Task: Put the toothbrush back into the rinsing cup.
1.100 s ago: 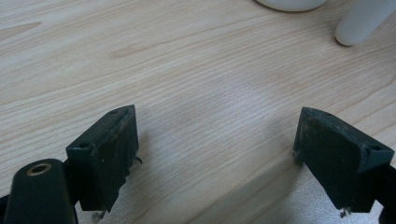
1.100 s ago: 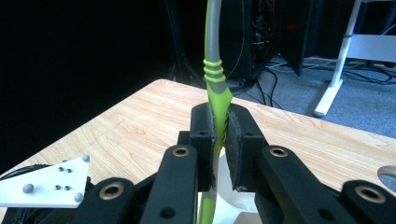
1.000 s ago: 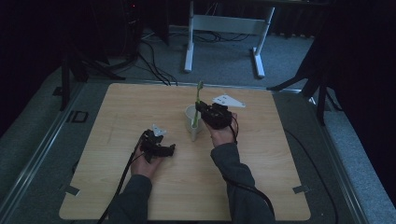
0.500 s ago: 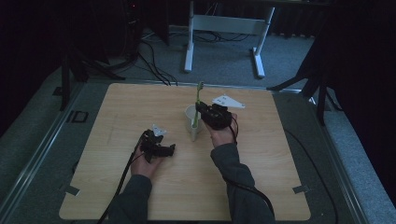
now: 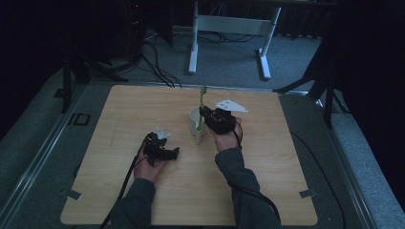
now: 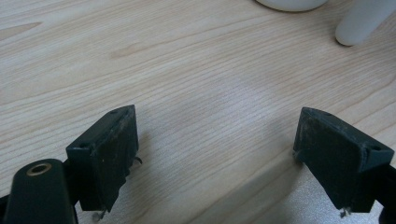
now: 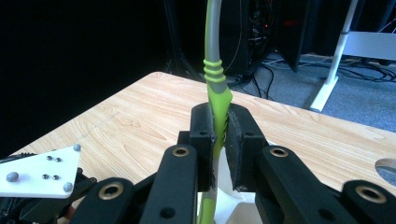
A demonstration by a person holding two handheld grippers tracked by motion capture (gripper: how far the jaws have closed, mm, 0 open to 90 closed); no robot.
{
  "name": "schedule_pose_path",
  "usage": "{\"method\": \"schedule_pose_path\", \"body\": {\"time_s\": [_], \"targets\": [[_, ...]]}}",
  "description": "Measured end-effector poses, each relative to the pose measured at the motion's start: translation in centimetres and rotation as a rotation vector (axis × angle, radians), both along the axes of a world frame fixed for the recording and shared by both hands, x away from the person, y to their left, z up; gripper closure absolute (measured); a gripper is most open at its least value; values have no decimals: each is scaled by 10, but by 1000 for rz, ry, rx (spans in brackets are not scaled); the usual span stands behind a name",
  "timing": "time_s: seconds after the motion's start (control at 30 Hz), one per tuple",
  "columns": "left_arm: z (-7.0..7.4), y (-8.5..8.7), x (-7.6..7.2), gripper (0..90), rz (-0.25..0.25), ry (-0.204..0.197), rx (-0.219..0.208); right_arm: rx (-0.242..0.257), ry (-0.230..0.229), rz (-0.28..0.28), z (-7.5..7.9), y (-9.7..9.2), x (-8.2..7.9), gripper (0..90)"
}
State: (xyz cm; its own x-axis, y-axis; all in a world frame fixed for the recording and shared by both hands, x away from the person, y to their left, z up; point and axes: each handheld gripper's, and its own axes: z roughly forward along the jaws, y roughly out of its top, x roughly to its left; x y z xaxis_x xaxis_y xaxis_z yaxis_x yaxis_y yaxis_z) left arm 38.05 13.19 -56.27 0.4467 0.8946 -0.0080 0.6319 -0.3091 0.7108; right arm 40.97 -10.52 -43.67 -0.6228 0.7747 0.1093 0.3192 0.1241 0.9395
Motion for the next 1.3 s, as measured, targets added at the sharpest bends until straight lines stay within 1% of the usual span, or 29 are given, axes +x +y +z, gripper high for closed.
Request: {"method": "schedule_pose_path", "body": {"time_s": [0.3, 0.57, 1.0, 1.1, 1.13, 1.17, 1.2, 1.23, 1.27, 1.3], "targets": [[0, 0, 0, 142, 0, 0, 0, -14, 10, 1, -6, 0, 0, 814], [0, 0, 0, 142, 0, 0, 0, -36, 10, 17, -8, 3, -1, 811], [0, 0, 0, 142, 0, -1, 1, -74, 32, 35, -18, 1, -5, 808], [0, 0, 0, 142, 1, -1, 0, -80, 49, 48, -19, 1, -6, 803], [0, 0, 0, 142, 1, -1, 0, -85, 60, 55, -20, 1, -6, 780], [0, 0, 0, 142, 1, 0, -1, -88, 77, 56, -20, 2, -5, 727], [0, 0, 0, 142, 1, 0, -1, -85, 104, 58, -22, 2, -4, 653], [0, 0, 0, 143, 2, -1, -1, -85, 132, 65, -23, 2, -3, 535], [0, 0, 0, 142, 2, -1, -1, -90, 138, 72, -25, 2, -3, 457], [0, 0, 0, 143, 1, 0, 0, -109, 147, 73, -27, 3, -4, 445]]}}
